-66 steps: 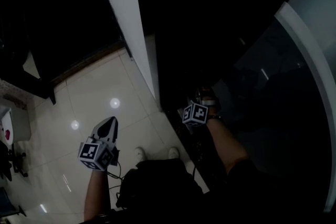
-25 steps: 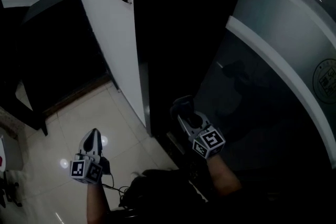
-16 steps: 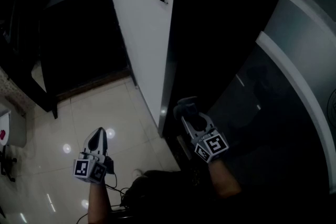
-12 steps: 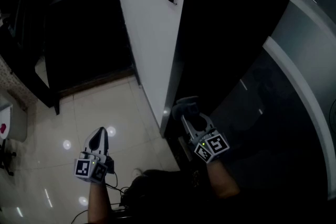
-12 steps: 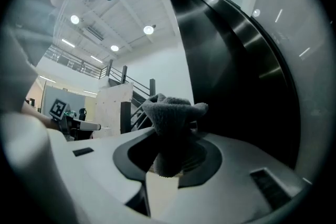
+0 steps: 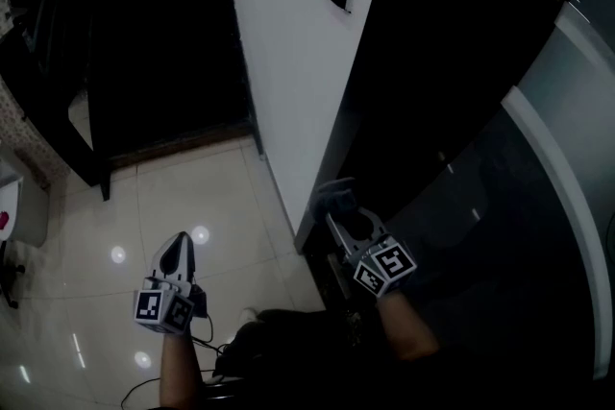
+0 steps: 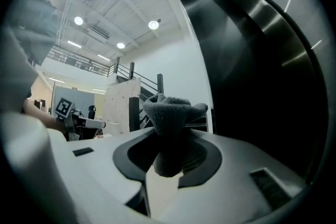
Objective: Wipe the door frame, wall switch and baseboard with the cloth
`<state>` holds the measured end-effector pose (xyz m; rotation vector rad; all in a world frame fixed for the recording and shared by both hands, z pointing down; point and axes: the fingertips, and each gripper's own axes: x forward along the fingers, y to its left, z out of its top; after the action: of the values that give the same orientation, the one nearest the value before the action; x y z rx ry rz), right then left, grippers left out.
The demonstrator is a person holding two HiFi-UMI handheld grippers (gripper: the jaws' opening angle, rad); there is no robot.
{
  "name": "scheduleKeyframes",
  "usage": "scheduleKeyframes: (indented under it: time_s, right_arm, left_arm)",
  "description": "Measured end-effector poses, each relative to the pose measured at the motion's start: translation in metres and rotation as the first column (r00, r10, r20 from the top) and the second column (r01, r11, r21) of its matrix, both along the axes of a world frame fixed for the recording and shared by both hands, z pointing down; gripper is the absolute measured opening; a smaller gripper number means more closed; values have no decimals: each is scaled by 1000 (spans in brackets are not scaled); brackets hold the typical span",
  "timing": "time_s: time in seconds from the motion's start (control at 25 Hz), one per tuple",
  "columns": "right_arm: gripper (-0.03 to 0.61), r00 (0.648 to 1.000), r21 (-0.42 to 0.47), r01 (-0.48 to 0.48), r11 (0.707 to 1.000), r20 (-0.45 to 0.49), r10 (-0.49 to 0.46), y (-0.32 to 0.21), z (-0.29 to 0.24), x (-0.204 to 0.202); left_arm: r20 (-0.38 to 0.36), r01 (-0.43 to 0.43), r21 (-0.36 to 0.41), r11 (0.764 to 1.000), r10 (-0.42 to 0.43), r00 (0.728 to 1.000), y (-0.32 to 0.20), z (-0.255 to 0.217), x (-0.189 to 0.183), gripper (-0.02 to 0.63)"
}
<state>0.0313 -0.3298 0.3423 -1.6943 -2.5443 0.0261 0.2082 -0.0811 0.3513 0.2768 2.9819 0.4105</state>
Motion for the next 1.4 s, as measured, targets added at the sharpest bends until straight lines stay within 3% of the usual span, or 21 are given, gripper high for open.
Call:
scheduleKeyframes:
  time_s: [0.24,0.44,0.88,1.0,1.08,1.4]
  right_arm:
    - [95,999,5,32,999,-7,-32,51,3,9]
    - [95,997,0,71,997,-44,-71,115,20,5]
    - [96,946,36,286,958,-170,-276,307,86,1]
    - [95,934,10,314,950,-186,-306,365,92,-23]
    - [95,936,-9,301,954,-189,-297,404,93,-53]
    - [95,948,-85,232,969,-203,-244,536,73,-191]
  left_arm:
    - [-2,58,31,998,-58,998,50,10,30,3]
    - [5,164,39,986,-164,986,108,19,65,3]
    - [-100,444,79,893,-436,894,240,64,142,3]
    - [-96,476,76,876,-469,878,286,64,125,3]
    - [-86,474,60,878,-469,879,325,58,99,3]
    - [-20,454,15,891,-453,891,468,9,-41,3]
